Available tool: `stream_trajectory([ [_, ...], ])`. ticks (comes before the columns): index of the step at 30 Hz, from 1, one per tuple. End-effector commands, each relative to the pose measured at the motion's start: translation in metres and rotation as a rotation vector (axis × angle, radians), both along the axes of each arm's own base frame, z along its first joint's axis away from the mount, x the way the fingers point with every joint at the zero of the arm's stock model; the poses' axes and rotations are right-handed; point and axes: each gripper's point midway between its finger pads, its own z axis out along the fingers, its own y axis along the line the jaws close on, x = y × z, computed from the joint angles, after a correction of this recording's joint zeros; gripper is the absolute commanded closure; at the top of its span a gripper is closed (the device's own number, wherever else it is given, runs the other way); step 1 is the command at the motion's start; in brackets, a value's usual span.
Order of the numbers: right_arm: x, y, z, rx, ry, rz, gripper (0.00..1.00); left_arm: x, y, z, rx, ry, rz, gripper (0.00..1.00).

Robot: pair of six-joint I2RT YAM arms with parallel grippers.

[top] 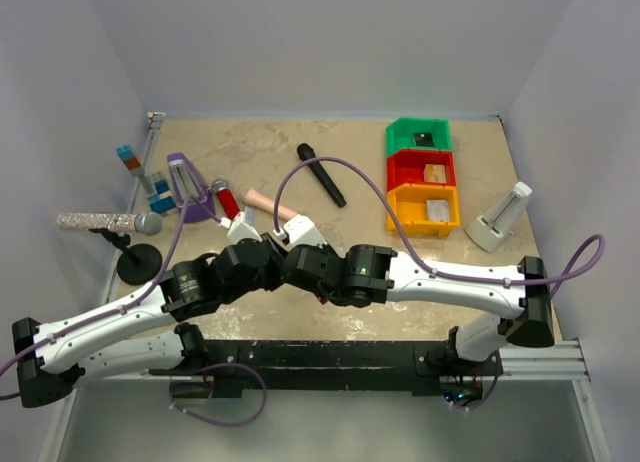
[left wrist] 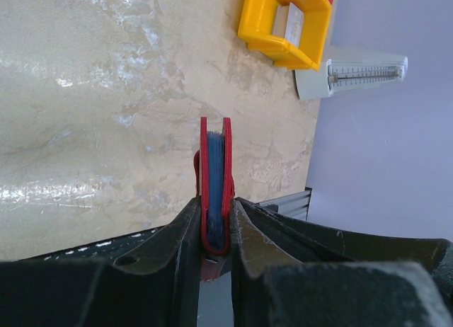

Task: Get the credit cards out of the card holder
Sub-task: Open the card holder at the center of the board.

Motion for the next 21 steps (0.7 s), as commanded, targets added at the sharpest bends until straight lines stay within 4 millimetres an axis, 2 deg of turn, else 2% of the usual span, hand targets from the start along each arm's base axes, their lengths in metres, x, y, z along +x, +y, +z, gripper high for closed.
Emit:
stream_trajectory([
  [1,0.008,-0.011,0.006,-0.001,-0.027,-0.049,1.0,-0.003,-0.011,0.037,-0.141,-0.049,-0.032,1.0],
  [8,0.013,-0.025,0.008,0.023,-0.024,-0.104,1.0,-0.002,-0.008,0.033,-0.131,-0.049,-0.023,1.0],
  [21,0.022,-0.037,0.012,0.036,-0.032,-0.151,1.0,-0.003,-0.007,0.03,-0.122,-0.046,-0.021,1.0],
])
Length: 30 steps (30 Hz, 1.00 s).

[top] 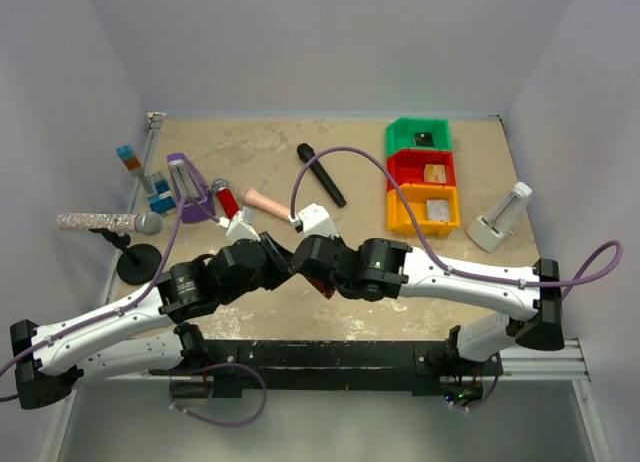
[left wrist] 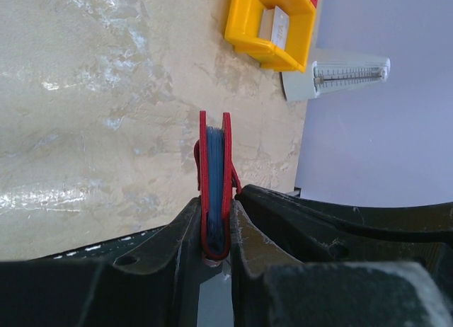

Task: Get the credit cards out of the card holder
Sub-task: Open the card holder at the center of the board.

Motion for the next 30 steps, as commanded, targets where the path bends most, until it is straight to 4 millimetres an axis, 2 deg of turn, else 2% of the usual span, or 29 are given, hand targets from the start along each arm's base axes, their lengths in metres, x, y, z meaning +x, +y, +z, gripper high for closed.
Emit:
stream_trajectory([
  [1,0.013,-0.028,0.0,-0.056,-0.034,-0.076,1.0,-0.004,-0.006,0.022,-0.084,-0.027,-0.023,1.0],
  [9,0.015,-0.029,0.002,-0.049,-0.037,-0.083,1.0,-0.004,-0.006,0.022,-0.081,-0.026,-0.023,1.0],
  [13,0.013,-0.026,0.01,0.021,-0.047,-0.051,1.0,-0.003,-0.004,0.02,-0.073,-0.027,-0.017,1.0],
  [17,0.004,-0.02,0.024,0.131,-0.039,0.002,0.65,-0.001,-0.003,0.017,-0.057,-0.027,-0.009,1.0],
  [19,0.001,-0.017,0.03,0.156,-0.028,0.021,0.53,0.0,-0.003,0.017,-0.04,-0.028,-0.01,1.0],
  [23,-0.006,-0.007,0.034,0.154,-0.001,0.036,0.45,0.0,-0.007,0.017,-0.031,-0.028,-0.018,1.0],
  [30,-0.009,0.006,0.023,0.102,0.034,0.033,0.45,0.002,-0.01,0.022,-0.046,-0.037,-0.02,1.0],
])
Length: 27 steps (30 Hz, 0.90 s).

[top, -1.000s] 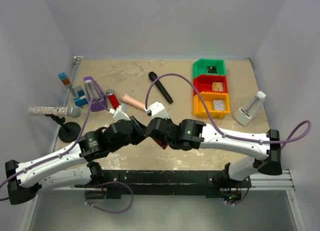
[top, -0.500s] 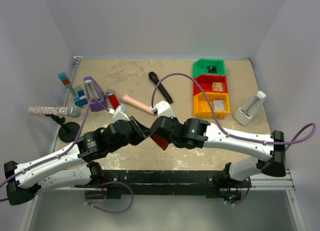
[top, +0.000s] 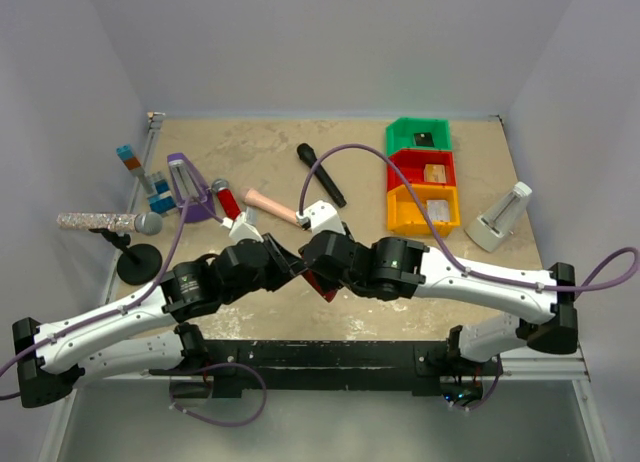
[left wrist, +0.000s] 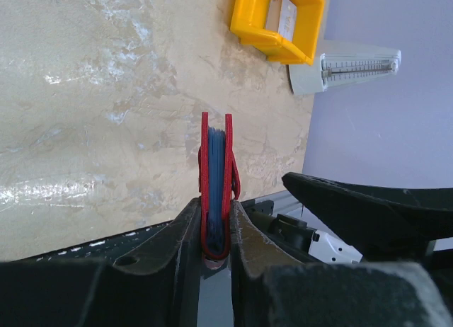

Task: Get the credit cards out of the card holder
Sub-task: Open the card holder at the center of the board.

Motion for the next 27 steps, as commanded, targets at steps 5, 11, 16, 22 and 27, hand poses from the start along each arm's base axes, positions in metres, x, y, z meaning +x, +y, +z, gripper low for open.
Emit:
stream_trajectory([
  [5,0.0,0.013,-0.002,-0.021,0.028,-0.022,0.47,0.002,-0.01,0.03,-0.08,-0.051,-0.017,1.0],
  [11,0.003,0.012,-0.012,-0.088,0.027,-0.035,0.5,0.001,-0.012,0.035,-0.106,-0.057,-0.028,1.0],
  [16,0.008,0.008,-0.016,-0.137,0.005,-0.051,0.55,-0.001,-0.012,0.035,-0.11,-0.058,-0.034,1.0],
  [22,0.013,0.004,-0.016,-0.159,-0.015,-0.065,0.62,-0.002,-0.01,0.035,-0.114,-0.059,-0.035,1.0],
  [27,0.016,0.002,-0.013,-0.161,-0.027,-0.069,0.69,-0.003,-0.009,0.034,-0.118,-0.058,-0.037,1.0],
])
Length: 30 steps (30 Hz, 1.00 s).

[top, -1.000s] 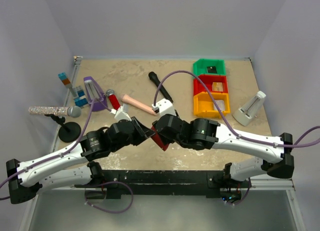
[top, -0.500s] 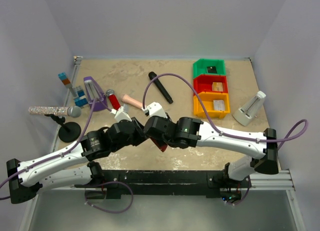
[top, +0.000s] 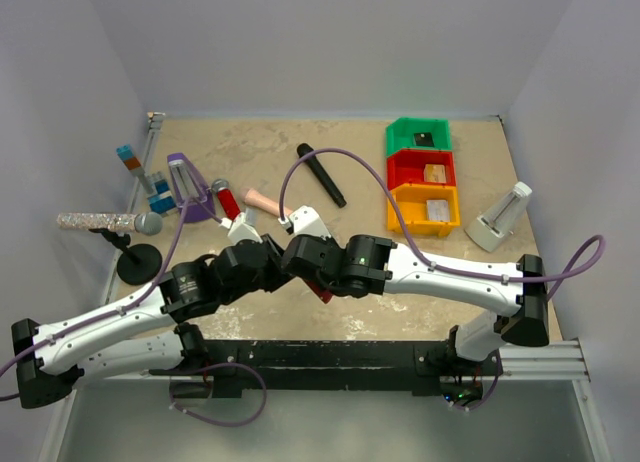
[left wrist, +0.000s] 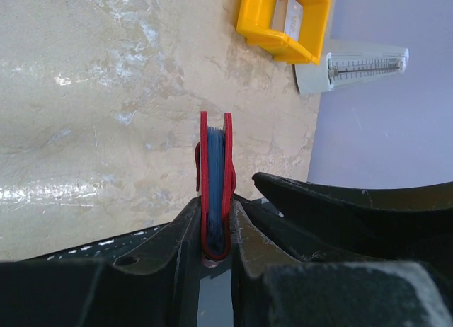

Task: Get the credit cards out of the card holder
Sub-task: Open the card holder at the center of the board.

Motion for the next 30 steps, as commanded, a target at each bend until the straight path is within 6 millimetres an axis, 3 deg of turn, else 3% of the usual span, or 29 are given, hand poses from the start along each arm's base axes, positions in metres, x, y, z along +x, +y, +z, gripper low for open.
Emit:
stream_trajectory([
  [1,0.011,-0.007,0.014,0.0,-0.051,-0.038,0.72,-0.001,-0.013,0.037,-0.138,-0.054,-0.029,1.0],
  [10,0.012,-0.009,0.014,0.005,-0.049,-0.037,1.0,-0.002,-0.012,0.036,-0.139,-0.052,-0.032,1.0],
  [30,0.025,-0.035,0.021,0.048,-0.07,-0.134,1.0,-0.002,-0.007,0.033,-0.13,-0.055,-0.02,1.0],
])
